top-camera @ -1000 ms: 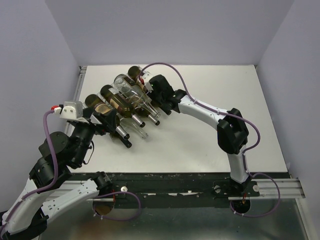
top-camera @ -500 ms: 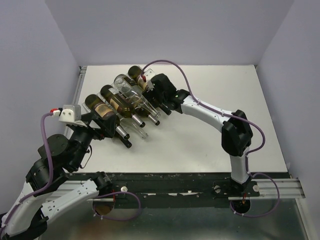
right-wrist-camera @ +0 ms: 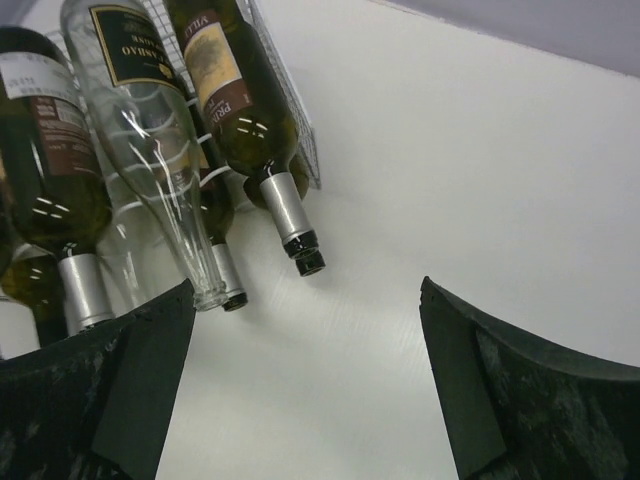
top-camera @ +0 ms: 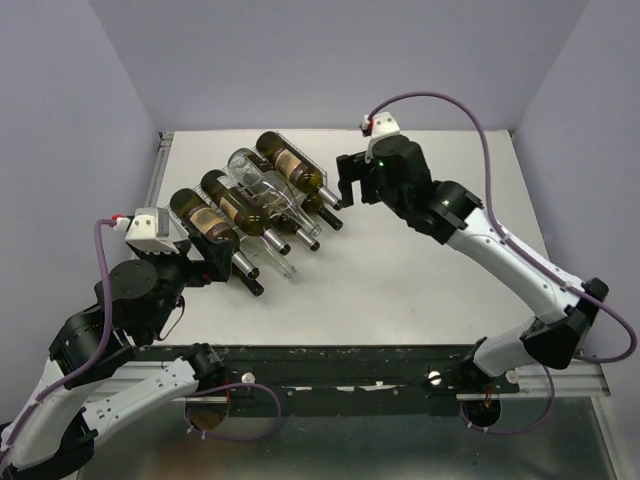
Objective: Put the wine bottle on the wine rack
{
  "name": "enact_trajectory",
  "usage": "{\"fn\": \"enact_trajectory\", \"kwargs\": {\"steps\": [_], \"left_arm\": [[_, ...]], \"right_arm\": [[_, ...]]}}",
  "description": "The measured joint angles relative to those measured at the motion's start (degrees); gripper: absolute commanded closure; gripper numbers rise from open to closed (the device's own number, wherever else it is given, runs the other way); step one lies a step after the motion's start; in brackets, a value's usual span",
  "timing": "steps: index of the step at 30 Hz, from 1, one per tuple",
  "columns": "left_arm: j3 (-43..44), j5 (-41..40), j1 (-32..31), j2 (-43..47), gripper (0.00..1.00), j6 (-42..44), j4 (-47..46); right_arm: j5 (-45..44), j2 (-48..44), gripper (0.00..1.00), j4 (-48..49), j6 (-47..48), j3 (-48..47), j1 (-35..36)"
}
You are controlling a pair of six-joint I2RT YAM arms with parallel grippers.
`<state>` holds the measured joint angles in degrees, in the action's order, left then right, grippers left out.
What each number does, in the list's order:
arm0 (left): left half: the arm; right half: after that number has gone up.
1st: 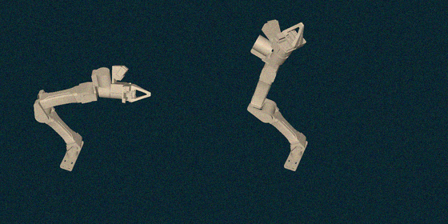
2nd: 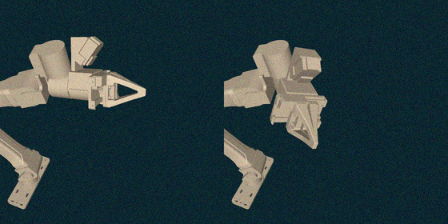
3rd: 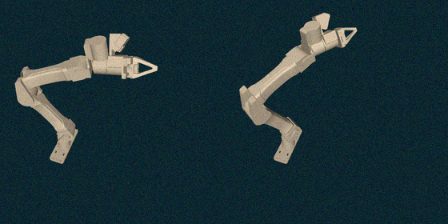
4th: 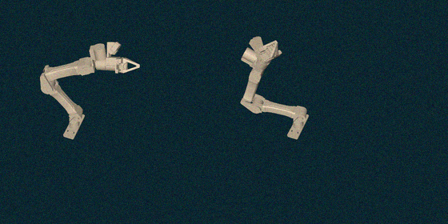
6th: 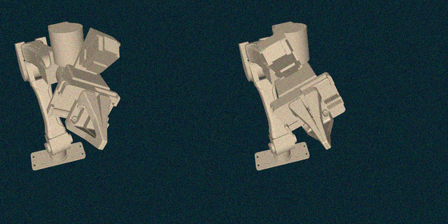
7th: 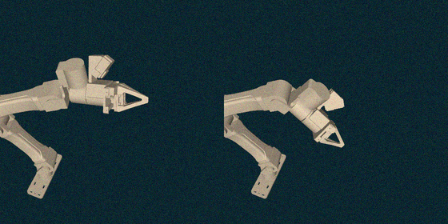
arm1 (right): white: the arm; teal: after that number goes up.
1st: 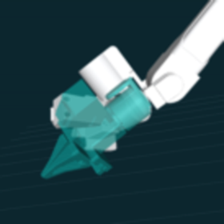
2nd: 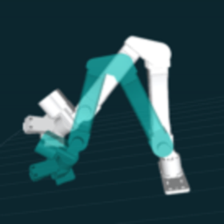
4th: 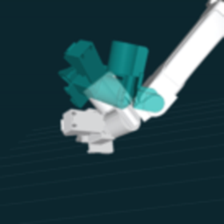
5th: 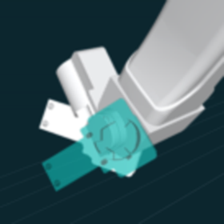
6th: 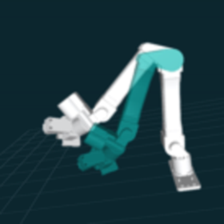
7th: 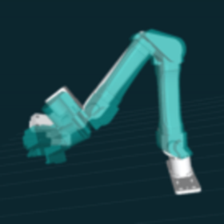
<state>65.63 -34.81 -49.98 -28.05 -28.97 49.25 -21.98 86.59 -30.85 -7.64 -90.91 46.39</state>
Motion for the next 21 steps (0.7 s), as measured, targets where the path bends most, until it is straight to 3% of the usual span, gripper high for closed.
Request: {"fn": "enact_trajectory", "kwargs": {"steps": [9, 15, 21], "left_arm": [[0.7, -3.1, 0.0, 0.4, 0.01, -2.6, 4.8], [3.1, -3.4, 0.0, 5.0, 0.01, -5.9, 11.4], [6.1, -4.4, 0.0, 11.1, 0.01, -7.6, 18.2]], "right_arm": [[-6.6, -7.9, 0.0, -17.9, -18.6, -6.6, 0.0], [-8.7, -16.7, 0.0, -26.3, -23.6, -6.9, 0.0], [-3.8, -20.2, 0.0, -29.3, -25.4, -14.2, 0.0]]}}
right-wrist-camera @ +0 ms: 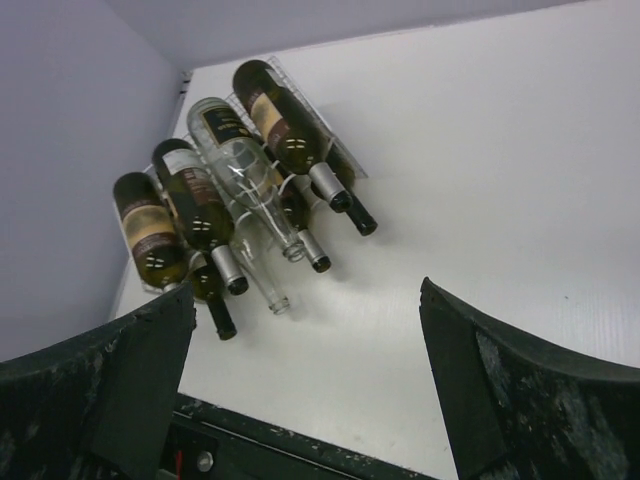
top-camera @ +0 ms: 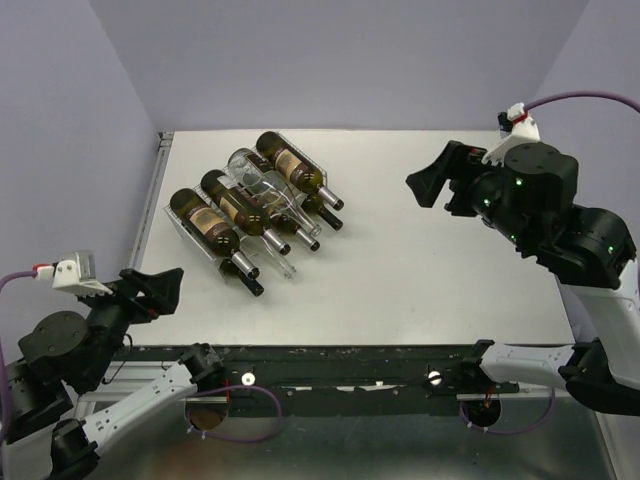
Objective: Put the wine bottle on the wine rack
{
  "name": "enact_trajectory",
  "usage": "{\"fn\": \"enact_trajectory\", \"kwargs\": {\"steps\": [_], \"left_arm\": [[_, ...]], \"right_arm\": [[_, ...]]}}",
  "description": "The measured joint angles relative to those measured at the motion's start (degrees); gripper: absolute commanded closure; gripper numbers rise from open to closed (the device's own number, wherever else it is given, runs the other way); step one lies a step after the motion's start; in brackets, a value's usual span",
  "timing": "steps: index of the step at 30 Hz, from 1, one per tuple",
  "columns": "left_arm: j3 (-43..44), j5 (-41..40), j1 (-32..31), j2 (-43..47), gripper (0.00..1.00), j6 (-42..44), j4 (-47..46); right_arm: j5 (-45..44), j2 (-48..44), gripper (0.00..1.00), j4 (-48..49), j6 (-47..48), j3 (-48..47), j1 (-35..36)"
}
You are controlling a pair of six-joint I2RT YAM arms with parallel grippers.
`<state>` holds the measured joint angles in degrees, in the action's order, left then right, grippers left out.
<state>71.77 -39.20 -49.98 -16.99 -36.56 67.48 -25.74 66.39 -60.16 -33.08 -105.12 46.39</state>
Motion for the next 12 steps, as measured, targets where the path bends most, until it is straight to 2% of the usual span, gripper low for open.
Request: {"fn": "enact_trajectory", "kwargs": {"steps": [12], "left_arm": [[2.4, -2.2, 0.0, 3.1, 0.01, -0.1, 5.6]], "right_arm": [[12.3, -3.6, 0.0, 2.8, 0.1, -2.4, 0.0]]}}
